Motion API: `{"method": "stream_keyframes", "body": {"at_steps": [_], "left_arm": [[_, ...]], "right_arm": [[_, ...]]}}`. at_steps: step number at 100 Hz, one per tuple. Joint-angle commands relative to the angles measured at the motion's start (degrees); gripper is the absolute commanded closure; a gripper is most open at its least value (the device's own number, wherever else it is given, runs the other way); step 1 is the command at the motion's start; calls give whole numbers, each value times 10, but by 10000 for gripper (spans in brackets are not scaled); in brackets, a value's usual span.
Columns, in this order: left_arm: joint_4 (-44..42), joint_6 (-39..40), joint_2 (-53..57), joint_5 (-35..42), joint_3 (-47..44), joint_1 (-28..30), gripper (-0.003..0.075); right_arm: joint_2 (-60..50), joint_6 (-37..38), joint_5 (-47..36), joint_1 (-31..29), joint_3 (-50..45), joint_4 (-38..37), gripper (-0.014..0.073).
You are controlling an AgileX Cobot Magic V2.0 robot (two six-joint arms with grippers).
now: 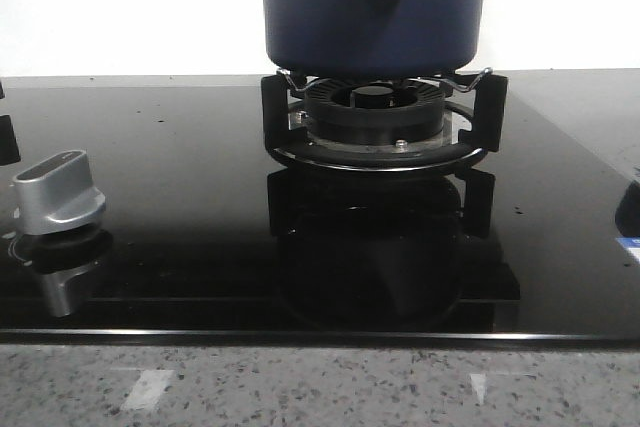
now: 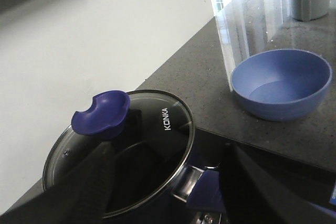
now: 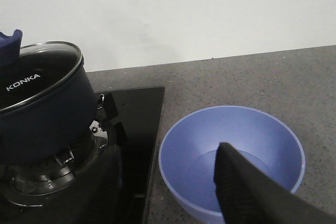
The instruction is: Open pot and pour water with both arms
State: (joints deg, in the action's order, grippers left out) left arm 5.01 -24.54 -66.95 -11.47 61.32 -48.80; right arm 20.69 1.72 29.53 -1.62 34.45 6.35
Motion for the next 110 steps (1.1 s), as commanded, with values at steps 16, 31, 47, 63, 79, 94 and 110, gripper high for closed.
{"method": "stream_keyframes", "body": {"at_steps": [16,31,47,63,79,94,110], "left_arm": [[-121,112,14,4,21,-7,334],[-364,428,14,83,21,-7,334],[-354,489,0,203,21,-7,336],[-347,505,-20,247,21,-7,419],[-323,503,-23,246,21,-7,456],[-205,337,-21,147,27,-7,456],[-89,119,-18,49,36,-13,456]], "right_arm": [[9,-6,-46,2,20,-4,231],[9,-6,-46,2,20,-4,231],[9,-6,-46,2,20,-4,231],[9,-6,-46,2,20,-4,231],[9,-6,-46,2,20,-4,231],[9,-6,-46,2,20,-4,231],[9,-6,-46,2,20,-4,231]]}}
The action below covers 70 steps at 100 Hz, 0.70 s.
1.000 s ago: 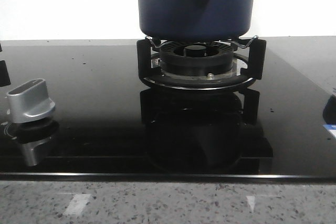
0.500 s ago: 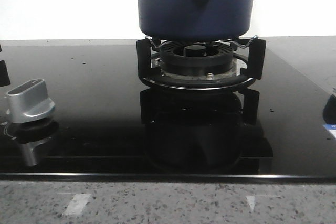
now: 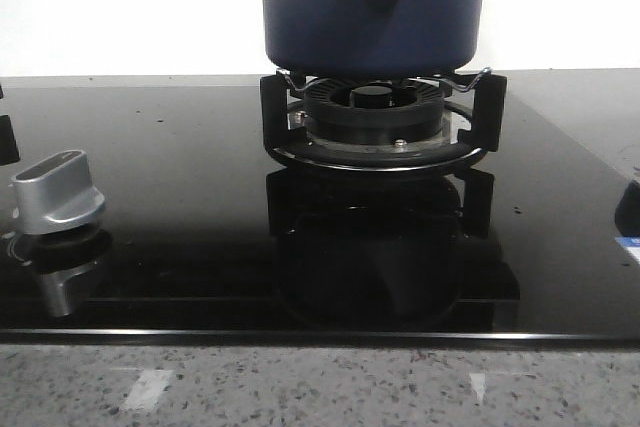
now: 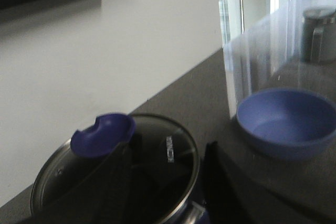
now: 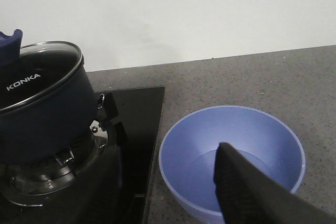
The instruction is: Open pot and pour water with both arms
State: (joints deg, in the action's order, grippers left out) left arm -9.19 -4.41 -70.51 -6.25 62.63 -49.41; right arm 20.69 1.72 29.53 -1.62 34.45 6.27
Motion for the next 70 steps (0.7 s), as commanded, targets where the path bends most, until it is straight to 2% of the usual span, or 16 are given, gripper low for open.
{"method": "stream_keyframes", "body": {"at_steps": [1,8,15,24,36,51,56,70], "left_arm": [[53,-83,19,-5,23,-6,456],[45,-83,23,0,23,0,454],[41,-81,23,13,23,10,421],[41,-80,23,16,23,20,316],[39,-40,23,22,23,38,174],[30,-37,23,102,-11,54,165],[53,-19,23,125,-24,56,165],[81,6,17,138,-45,64,176]], "right_arm": [[9,-6,-46,2,20,-3,231],[9,-6,-46,2,20,-3,231],[9,-6,-46,2,20,-3,231],[9,-6,-46,2,20,-3,231],[9,-6,-46,2,20,-3,231],[9,-6,-46,2,20,-3,231],[9,-6,-46,2,20,-3,231],[9,-6,-46,2,20,-3,231]]}}
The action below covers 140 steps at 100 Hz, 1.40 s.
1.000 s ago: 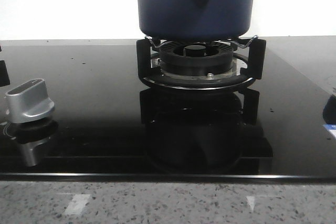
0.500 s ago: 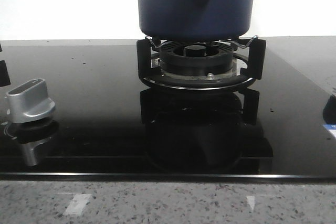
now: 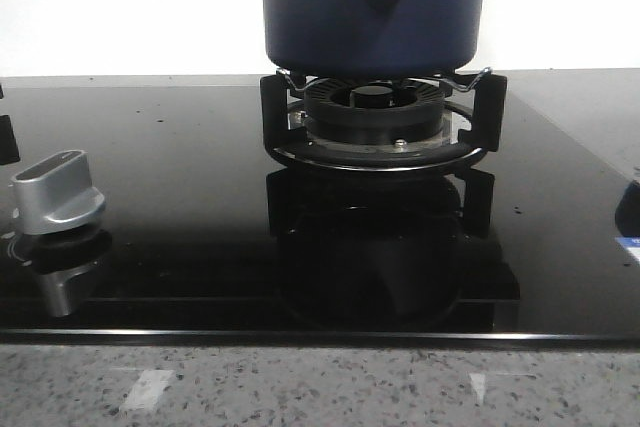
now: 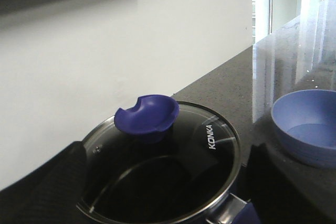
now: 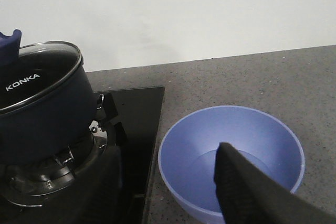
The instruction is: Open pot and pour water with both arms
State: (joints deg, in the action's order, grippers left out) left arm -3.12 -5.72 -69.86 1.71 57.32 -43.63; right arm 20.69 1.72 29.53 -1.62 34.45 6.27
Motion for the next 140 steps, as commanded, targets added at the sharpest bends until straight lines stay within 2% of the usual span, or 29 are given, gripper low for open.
{"method": "stream_keyframes", "body": {"at_steps": [1,28,41,58,76,97,104,109,128,134,140], "left_arm": [[23,19,10,58,9,8,177],[34,23,-9,66,10,13,250],[31,23,-11,65,20,13,261],[-6,23,-17,-10,76,13,261],[31,24,-17,28,87,11,261],[41,24,-17,27,87,15,261],[99,9,-17,24,87,22,261],[177,-61,-17,17,87,25,261],[583,-591,-17,-32,87,24,261],[709,-710,-17,-47,87,24,261],[791,-824,-20,-72,87,24,261]], "right_arm": [[9,-6,-46,2,20,-3,231],[9,-6,-46,2,20,-3,231],[9,-6,-46,2,20,-3,231],[9,-6,-46,2,20,-3,231],[9,-6,-46,2,20,-3,231],[9,-6,-46,2,20,-3,231],[9,-6,-46,2,20,-3,231],[9,-6,-46,2,20,-3,231],[9,-6,-46,2,20,-3,231],[9,-6,-46,2,20,-3,231],[9,-6,-46,2,20,-3,231]]}}
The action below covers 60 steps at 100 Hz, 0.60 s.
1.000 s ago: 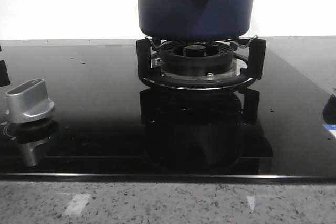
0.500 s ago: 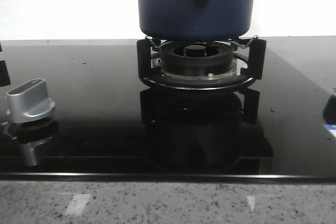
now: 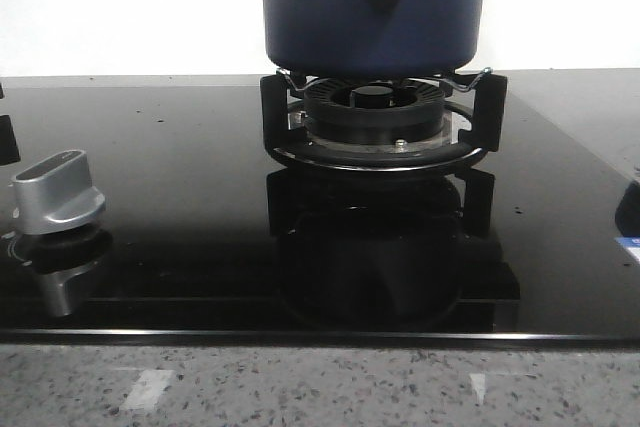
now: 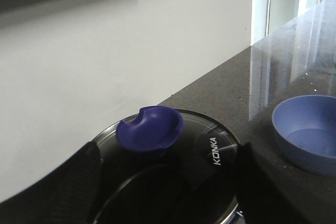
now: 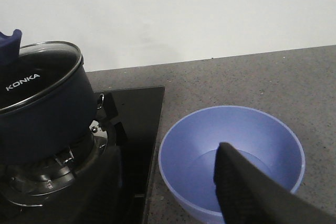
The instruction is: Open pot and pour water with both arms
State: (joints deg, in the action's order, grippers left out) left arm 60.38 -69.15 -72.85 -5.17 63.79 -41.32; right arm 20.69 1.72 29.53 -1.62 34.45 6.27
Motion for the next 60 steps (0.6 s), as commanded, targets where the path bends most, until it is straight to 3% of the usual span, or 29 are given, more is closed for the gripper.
{"method": "stream_keyframes", "body": {"at_steps": [1,9,25,37,48,60], "left_arm": [[172,-201,9,-7,22,1,261],[236,-276,8,-46,22,1,261],[283,-288,-1,-77,22,11,261],[322,-276,-10,-186,22,66,261],[390,-276,-13,-241,22,132,261],[389,-276,-17,-295,22,171,261]], "right_arm": [[9,-6,-46,2,20,-3,231],[9,-6,-46,2,20,-3,231],[9,-6,-46,2,20,-3,231],[9,-6,-46,2,20,-3,231],[9,-6,-46,2,20,-3,231],[9,-6,-46,2,20,-3,231]]}}
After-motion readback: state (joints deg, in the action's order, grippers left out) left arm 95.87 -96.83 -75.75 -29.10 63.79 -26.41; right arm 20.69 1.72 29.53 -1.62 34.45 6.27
